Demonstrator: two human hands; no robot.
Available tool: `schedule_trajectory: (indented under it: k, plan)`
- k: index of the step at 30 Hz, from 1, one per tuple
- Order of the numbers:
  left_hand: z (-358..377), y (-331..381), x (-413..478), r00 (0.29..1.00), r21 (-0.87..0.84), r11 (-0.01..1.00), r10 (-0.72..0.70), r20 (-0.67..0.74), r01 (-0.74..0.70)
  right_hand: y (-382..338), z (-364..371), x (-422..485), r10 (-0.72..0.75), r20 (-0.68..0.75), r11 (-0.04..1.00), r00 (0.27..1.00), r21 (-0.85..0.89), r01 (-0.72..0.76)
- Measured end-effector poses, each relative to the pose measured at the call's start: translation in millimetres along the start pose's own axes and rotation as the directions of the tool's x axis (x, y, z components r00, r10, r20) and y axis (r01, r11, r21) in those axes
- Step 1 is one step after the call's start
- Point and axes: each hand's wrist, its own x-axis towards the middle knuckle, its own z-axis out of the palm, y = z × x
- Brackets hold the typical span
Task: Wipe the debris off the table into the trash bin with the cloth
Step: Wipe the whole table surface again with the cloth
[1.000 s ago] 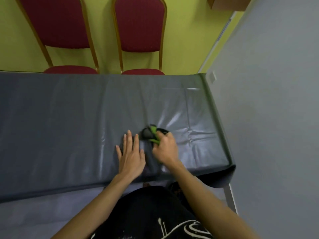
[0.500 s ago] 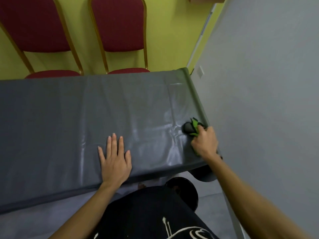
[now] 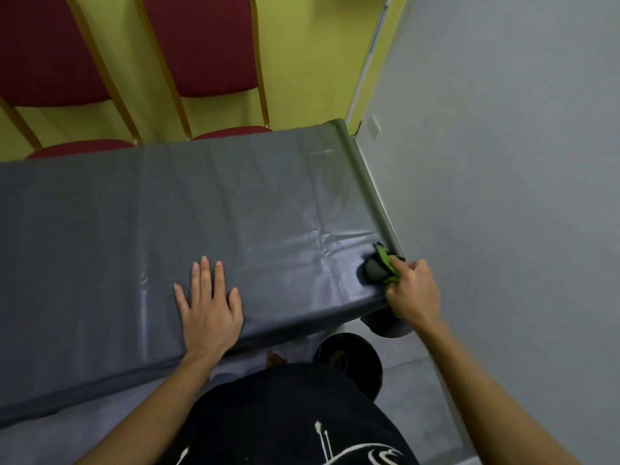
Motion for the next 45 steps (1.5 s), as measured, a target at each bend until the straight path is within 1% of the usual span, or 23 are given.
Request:
schedule_trajectory:
  k: [2, 3, 5, 7, 9, 11, 14, 17, 19, 20, 22, 23, 25, 27, 29, 32, 35, 37, 38, 40, 42, 44, 45]
  plan:
    - [-0.5, -0.7, -0.4, 1.000, 0.000, 1.000, -0.008, 0.000, 0.008, -32.3, 6.5, -15.3, 0.062, 0.004, 0.994, 0.998, 0.091, -0.062]
    - [-0.7, 0.4, -0.5, 1.000, -0.004, 1.000, -0.009, -0.002, 0.009, -50.9, 10.5, -24.8, 0.048, 0.025, 0.991, 0.999, 0.127, -0.051]
    - [-1.0, 1.5, -0.7, 1.000, -0.014, 1.000, -0.003, -0.010, 0.002, -87.0, 22.3, -47.9, -0.155, 0.062, 0.977, 0.986, 0.157, 0.144]
    - [-1.5, 2.1, -0.4, 1.000, -0.020, 1.000, 0.006, -0.016, -0.007, -111.1, 29.6, -70.5, -0.417, 0.113, 0.906, 0.902, 0.134, 0.402]
    - [-1.8, 1.9, -0.2, 1.000, -0.017, 1.000, 0.005, -0.010, -0.005, -107.9, 30.4, -72.8, -0.513, 0.151, 0.859, 0.845, 0.094, 0.504]
    - [-1.9, 2.4, -0.1, 1.000, -0.018, 1.000, -0.002, -0.007, 0.002, -83.8, 22.8, -53.5, -0.465, 0.086, 0.885, 0.881, 0.043, 0.463]
    - [-1.7, 1.8, 0.0, 1.000, -0.001, 1.000, 0.004, 0.000, -0.004, -24.4, 5.0, -8.8, -0.200, 0.004, 0.979, 0.980, -0.047, 0.200]
    - [-1.9, 0.3, -0.3, 1.000, 0.008, 1.000, 0.007, 0.008, -0.007, -4.8, -9.2, 7.1, 0.040, 0.039, 0.998, 0.998, 0.045, -0.042]
    - [-1.9, 1.0, 0.1, 1.000, 0.003, 1.000, 0.000, 0.017, 0.000, -31.0, -6.3, -0.7, 0.096, 0.041, 0.990, 0.995, 0.104, -0.100]
    - [-1.5, 1.6, 0.0, 1.000, -0.001, 1.000, -0.003, 0.020, 0.003, -49.6, -1.1, -8.4, 0.075, 0.041, 0.988, 0.996, 0.129, -0.079]
    - [-1.6, 2.4, 0.8, 1.000, -0.001, 1.000, -0.004, 0.022, 0.004, -92.3, 16.8, -30.5, -0.114, 0.096, 0.981, 0.989, 0.170, 0.096]
    - [-2.0, 1.6, 1.3, 1.000, -0.002, 1.000, -0.002, 0.024, 0.002, -114.5, 25.6, -44.6, -0.239, 0.156, 0.959, 0.958, 0.192, 0.208]
    - [-2.6, -1.1, 1.2, 0.999, 0.002, 1.000, 0.018, 0.034, -0.018, -148.8, 37.6, -69.8, -0.478, 0.256, 0.873, 0.841, 0.248, 0.420]
    - [-2.6, -2.4, 1.2, 0.998, 0.008, 0.999, 0.031, 0.052, -0.032, -160.8, 40.0, -73.9, -0.591, 0.281, 0.806, 0.756, 0.244, 0.540]
    - [-4.7, -1.9, 3.7, 0.997, -0.027, 1.000, 0.007, 0.082, -0.005, -149.3, 36.7, -52.9, -0.565, 0.260, 0.825, 0.783, 0.206, 0.527]
    - [-14.8, -3.5, 10.1, 0.986, -0.107, 0.994, 0.000, 0.169, 0.019, -110.9, 21.8, 4.5, -0.404, 0.176, 0.915, 0.897, 0.091, 0.394]
    - [-27.4, -15.1, 9.0, 0.983, -0.172, 0.979, -0.086, 0.161, 0.114, -72.9, 0.0, 60.6, -0.049, 0.060, 0.997, 0.997, 0.069, 0.045]
    - [-32.0, -31.7, 7.8, 0.976, -0.151, 0.968, -0.186, 0.112, 0.202, -75.2, -3.6, 78.4, 0.172, 0.026, 0.974, 0.985, 0.147, -0.174]
    - [-32.8, -41.5, 8.5, 0.971, -0.135, 0.963, -0.220, 0.099, 0.232, -88.9, -0.8, 78.4, 0.208, 0.030, 0.962, 0.978, 0.172, -0.210]
    - [-34.3, -60.3, 12.2, 0.957, -0.103, 0.956, -0.264, 0.117, 0.276, -131.9, 12.3, 65.1, 0.145, 0.058, 0.972, 0.988, 0.177, -0.154]
    - [-33.1, -70.6, 14.1, 0.952, -0.068, 0.957, -0.270, 0.144, 0.282, -182.6, 27.2, 43.8, 0.012, 0.116, 0.980, 0.993, 0.194, -0.034]
    - [-30.3, -72.7, 11.2, 0.954, -0.050, 0.960, -0.267, 0.134, 0.275, -229.6, 39.9, 20.5, -0.171, 0.185, 0.968, 0.968, 0.217, 0.129]
    - [-29.7, -72.1, 9.3, 0.953, -0.050, 0.958, -0.274, 0.129, 0.282, -248.7, 43.4, 9.0, -0.279, 0.221, 0.949, 0.934, 0.211, 0.234]
